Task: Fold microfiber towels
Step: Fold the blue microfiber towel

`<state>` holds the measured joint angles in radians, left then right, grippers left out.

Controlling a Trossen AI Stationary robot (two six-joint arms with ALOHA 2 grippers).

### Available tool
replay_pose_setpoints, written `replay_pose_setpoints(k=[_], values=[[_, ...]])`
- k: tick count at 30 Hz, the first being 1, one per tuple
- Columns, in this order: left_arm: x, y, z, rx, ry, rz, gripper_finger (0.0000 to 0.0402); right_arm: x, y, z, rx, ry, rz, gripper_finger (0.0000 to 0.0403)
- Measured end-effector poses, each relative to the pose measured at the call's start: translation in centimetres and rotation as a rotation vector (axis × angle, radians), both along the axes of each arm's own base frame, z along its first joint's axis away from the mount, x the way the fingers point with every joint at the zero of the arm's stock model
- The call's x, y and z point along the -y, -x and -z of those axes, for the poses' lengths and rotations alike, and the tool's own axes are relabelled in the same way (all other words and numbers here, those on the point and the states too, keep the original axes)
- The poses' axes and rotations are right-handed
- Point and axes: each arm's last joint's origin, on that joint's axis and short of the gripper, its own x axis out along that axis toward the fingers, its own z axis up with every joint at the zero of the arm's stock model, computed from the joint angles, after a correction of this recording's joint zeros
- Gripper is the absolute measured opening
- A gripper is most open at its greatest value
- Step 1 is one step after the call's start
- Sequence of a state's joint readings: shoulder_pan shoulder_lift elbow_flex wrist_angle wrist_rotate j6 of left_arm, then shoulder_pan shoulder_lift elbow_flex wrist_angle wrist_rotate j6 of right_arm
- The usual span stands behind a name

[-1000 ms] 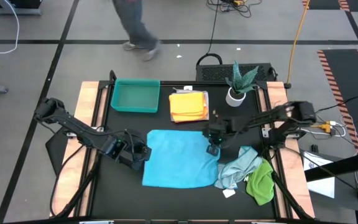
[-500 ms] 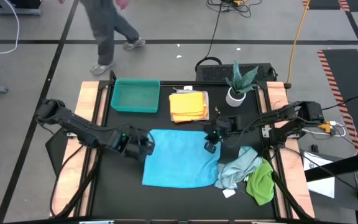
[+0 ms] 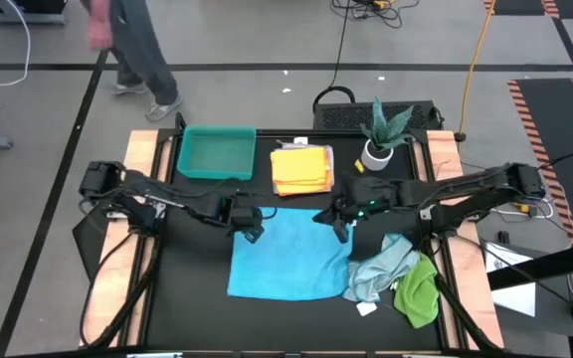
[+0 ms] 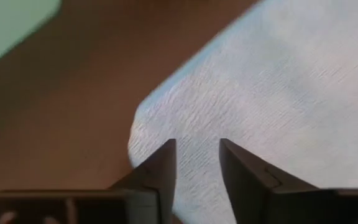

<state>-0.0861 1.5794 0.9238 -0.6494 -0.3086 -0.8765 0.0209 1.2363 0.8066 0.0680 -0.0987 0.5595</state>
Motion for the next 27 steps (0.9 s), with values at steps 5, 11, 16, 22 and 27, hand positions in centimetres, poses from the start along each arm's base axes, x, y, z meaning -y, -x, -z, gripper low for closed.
replay_pose_setpoints(k=[5, 11, 16, 22, 27], values=[[-0.5, -0.4, 1.6, -0.091, -0.01, 0.089, 0.005, 0.3, 1.3, -2.5, 0.127, 0.06, 0.067, 0.0], [-1.2, -0.7, 2.7, -0.14, -0.024, 0.119, 0.0009, 0.5, 2.1, -3.4, 0.157, 0.095, 0.123, 0.0], [-1.8, 0.3, 3.0, -0.252, -0.029, 0.087, 0.0004, 0.5, 2.1, -3.2, 0.141, 0.089, 0.126, 0.0], [-2.4, 1.2, 3.0, -0.338, -0.043, 0.056, 0.0003, 0.5, 1.9, -2.7, 0.108, 0.075, 0.132, 0.0], [-2.4, 1.1, 2.9, -0.331, -0.049, 0.064, 0.0006, 0.5, 1.9, -2.5, 0.096, 0.076, 0.131, 0.0]])
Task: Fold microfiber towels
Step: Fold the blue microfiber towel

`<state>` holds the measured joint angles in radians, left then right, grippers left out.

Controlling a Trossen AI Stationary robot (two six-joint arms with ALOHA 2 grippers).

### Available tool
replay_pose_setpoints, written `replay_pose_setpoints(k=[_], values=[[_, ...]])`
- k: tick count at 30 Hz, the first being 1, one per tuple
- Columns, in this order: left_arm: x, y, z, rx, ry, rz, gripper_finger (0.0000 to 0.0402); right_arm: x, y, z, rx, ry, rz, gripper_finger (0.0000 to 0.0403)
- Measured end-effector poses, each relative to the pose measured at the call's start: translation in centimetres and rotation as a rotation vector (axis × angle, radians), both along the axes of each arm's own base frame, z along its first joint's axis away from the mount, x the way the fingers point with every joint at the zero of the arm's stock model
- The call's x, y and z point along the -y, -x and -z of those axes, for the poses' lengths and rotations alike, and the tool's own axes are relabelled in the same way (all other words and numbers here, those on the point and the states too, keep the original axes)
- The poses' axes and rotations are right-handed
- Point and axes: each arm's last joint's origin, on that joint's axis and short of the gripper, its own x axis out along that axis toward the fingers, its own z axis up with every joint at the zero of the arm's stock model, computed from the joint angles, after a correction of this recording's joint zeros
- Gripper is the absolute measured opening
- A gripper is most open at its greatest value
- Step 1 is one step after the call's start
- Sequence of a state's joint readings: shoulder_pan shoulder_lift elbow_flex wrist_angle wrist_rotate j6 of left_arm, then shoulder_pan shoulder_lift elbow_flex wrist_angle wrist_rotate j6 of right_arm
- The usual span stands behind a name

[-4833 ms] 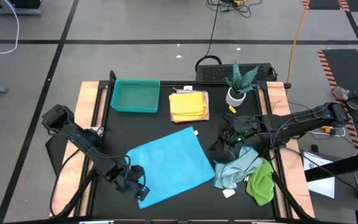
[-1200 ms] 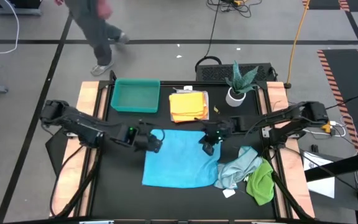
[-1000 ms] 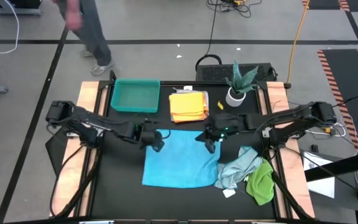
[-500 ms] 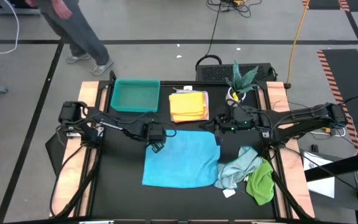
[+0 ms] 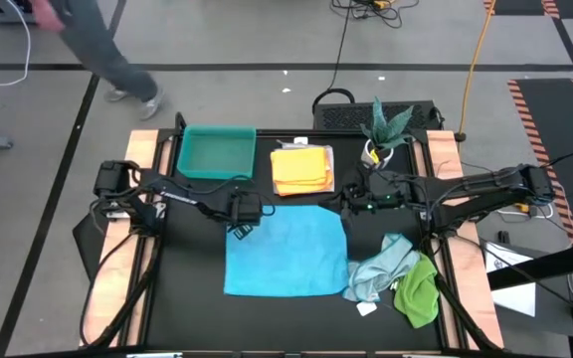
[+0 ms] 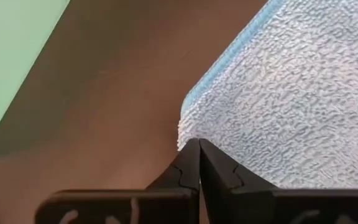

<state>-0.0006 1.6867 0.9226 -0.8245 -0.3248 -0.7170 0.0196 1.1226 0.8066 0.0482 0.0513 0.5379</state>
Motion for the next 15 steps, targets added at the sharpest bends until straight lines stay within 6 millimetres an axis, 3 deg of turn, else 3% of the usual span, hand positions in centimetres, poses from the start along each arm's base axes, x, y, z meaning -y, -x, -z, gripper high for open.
replay_pose_setpoints(k=[4, 7, 15], values=[[0.1, 0.0, -0.2, 0.018, 0.001, 0.002, 0.0003, 0.0, 0.2, 0.5, -0.059, -0.017, 0.0, 0.0], [0.1, 0.0, -0.8, 0.043, 0.001, -0.006, 0.0003, -0.3, 0.6, 1.2, -0.143, -0.126, -0.055, 0.0], [0.1, 0.5, -3.1, 0.157, 0.003, -0.03, 0.0016, -4.3, 2.9, 3.7, -0.529, -0.407, -0.145, 0.0]])
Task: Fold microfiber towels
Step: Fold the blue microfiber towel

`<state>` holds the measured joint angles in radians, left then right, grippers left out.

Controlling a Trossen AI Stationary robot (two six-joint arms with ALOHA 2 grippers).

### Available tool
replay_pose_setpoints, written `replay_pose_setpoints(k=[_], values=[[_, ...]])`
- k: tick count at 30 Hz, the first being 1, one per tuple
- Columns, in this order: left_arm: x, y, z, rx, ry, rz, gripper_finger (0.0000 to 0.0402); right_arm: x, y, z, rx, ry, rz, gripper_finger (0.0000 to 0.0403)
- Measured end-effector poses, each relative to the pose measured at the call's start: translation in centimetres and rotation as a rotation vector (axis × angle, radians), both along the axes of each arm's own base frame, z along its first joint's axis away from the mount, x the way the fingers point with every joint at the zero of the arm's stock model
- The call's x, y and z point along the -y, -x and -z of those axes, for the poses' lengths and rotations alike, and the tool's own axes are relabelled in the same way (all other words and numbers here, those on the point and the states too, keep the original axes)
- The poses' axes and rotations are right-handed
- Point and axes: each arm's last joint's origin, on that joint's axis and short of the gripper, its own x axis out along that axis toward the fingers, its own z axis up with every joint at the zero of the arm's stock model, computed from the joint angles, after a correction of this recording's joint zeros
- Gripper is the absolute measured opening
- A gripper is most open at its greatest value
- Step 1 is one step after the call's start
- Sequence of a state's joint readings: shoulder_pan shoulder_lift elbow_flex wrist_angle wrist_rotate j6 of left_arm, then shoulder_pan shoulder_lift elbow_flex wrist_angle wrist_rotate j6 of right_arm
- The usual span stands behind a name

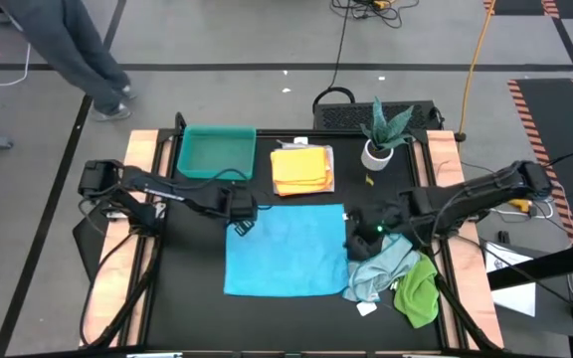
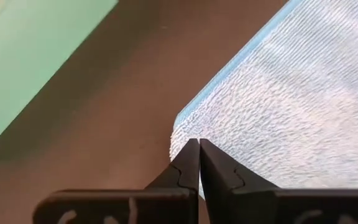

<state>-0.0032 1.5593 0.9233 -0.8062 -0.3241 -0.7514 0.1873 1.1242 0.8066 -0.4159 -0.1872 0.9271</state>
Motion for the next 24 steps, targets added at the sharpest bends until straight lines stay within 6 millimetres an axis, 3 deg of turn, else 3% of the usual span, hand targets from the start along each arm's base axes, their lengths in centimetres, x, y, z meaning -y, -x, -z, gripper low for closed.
replay_pose_setpoints(k=[4, 9, 18, 24], values=[[-0.1, 0.4, -1.2, 0.056, -0.004, -0.016, 0.0016, -1.8, 0.7, 1.4, -0.177, -0.04, 0.014, 0.0], [-0.2, 0.7, -2.1, 0.099, -0.037, -0.042, 0.0016, -4.0, 0.2, 4.0, -0.33, -0.029, -0.006, 0.0], [-0.2, 0.4, -2.1, 0.129, -0.035, -0.056, 0.0017, -6.6, -0.6, 8.2, -0.498, 0.013, -0.056, 0.0], [-0.2, 0.2, -2.2, 0.149, -0.033, -0.047, 0.0017, -8.0, 0.6, 9.7, -0.64, 0.059, -0.121, 0.0]])
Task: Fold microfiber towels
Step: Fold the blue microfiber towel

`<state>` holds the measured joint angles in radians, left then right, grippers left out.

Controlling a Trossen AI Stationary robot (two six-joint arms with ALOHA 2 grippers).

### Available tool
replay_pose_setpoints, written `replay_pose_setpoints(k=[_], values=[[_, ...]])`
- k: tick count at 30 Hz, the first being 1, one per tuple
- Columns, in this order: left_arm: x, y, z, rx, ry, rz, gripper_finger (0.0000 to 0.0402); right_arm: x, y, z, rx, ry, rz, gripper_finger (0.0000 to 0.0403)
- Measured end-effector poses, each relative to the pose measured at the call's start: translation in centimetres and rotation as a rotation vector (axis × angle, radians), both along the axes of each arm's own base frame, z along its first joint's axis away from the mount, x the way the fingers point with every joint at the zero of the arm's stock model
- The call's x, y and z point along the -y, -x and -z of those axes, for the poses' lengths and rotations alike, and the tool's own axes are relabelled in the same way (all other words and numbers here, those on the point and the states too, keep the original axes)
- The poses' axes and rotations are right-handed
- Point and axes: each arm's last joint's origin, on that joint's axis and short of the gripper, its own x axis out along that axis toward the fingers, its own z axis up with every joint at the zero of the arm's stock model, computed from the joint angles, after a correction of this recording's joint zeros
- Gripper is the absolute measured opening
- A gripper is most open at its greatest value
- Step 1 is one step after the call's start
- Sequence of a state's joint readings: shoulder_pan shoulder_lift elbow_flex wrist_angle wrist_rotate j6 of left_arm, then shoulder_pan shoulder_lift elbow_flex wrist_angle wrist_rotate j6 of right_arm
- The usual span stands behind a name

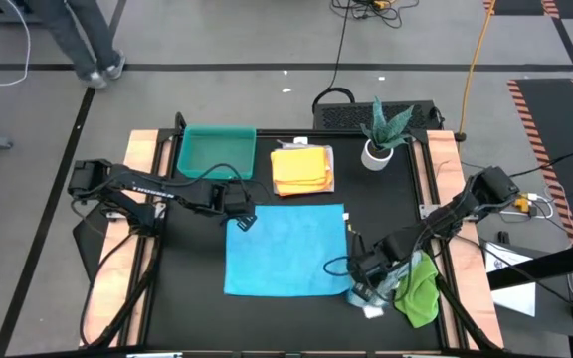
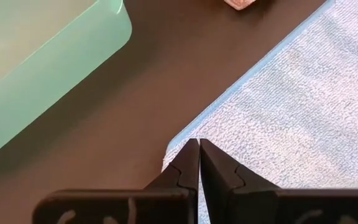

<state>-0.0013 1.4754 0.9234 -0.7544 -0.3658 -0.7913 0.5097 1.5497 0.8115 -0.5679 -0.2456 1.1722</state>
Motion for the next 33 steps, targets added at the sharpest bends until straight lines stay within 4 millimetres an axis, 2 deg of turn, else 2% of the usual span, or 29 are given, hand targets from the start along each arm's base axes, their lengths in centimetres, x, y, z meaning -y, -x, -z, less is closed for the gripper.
replay_pose_setpoints(k=[5, 7, 9, 13, 17, 22, 28, 33], values=[[0.0, 0.0, 0.0, 0.0, 0.006, 0.002, 0.0017, -0.3, 2.6, -0.4, -0.19, 0.018, -0.062, 0.0], [0.0, 0.0, 0.0, 0.001, 0.006, 0.002, 0.0017, -0.2, 3.3, -0.8, -0.216, 0.021, -0.072, 0.0], [0.0, 0.0, 0.0, 0.002, 0.007, 0.0, 0.0017, -0.2, 3.3, -1.6, -0.171, -0.006, -0.063, 0.0], [0.0, 0.0, 0.0, 0.011, 0.012, -0.014, 0.0017, -0.1, 2.5, -3.6, 0.029, -0.069, -0.005, 0.0], [0.0, -0.2, 0.0, 0.025, 0.014, -0.018, 0.0017, 1.2, 2.5, -5.4, 0.179, -0.009, 0.074, 0.0], [0.0, -0.3, -0.1, 0.046, 0.015, -0.018, 0.0017, 4.6, 2.2, -5.5, 0.331, 0.094, 0.17, 0.0014], [0.1, -0.5, -0.1, 0.067, 0.042, -0.017, 0.0017, 9.8, 0.6, -3.5, 0.565, 0.095, 0.27, 0.0074], [0.1, -0.5, -0.1, 0.068, 0.051, -0.016, 0.0017, 14.2, 1.3, -1.5, 0.596, 0.097, 0.345, 0.0122]])
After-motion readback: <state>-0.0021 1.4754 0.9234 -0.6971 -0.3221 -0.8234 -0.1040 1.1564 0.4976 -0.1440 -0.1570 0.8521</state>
